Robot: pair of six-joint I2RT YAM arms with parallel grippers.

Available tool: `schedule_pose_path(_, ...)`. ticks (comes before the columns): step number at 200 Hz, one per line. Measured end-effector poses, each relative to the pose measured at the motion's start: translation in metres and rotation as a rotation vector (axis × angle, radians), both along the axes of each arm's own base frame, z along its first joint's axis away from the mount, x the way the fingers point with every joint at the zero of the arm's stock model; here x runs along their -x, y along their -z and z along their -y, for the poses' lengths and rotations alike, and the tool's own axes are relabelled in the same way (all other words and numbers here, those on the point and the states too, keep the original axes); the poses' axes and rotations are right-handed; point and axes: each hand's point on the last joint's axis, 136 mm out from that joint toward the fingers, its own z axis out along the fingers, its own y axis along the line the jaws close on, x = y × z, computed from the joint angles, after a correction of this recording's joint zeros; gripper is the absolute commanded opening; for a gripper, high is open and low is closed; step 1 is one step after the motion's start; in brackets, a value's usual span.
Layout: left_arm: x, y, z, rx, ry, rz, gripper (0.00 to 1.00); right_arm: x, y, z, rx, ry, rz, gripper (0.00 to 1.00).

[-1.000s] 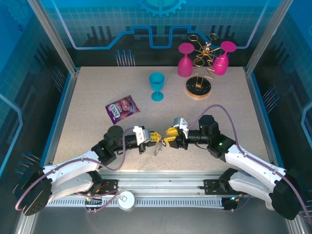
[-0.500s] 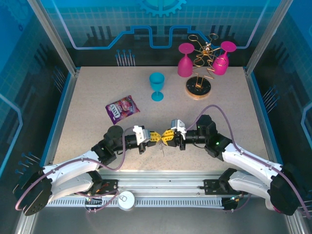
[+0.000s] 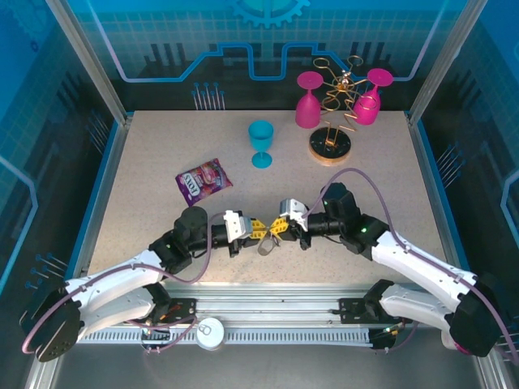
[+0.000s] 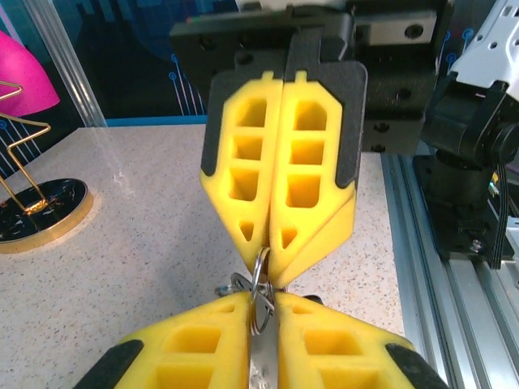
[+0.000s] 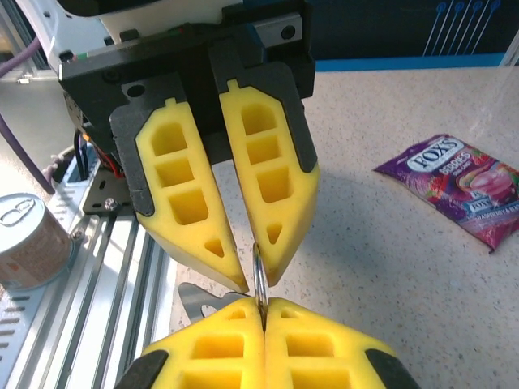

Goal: Put the keys on the keyring

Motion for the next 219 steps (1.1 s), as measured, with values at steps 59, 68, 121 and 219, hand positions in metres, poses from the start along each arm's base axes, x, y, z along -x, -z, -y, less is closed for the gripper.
schedule_pose_path(59,-0.002,0.005,0.001,-0.092,0.011,0.001,0.13,0.001,-0.001,-0.004,0.204,-0.045,0.058,0.00)
schedule_pose_path(68,-0.002,0.007,0.001,-0.101,0.012,-0.006,0.11,0.001,0.002,-0.004,0.230,-0.051,0.062,0.00)
schedule_pose_path(121,0.003,0.019,0.000,-0.144,0.034,-0.052,0.00,0.006,0.012,-0.007,0.364,-0.076,0.095,0.00)
schedule_pose_path(219,0.003,0.010,-0.001,-0.048,0.028,0.049,0.00,-0.001,0.013,0.018,0.050,0.162,-0.124,0.37)
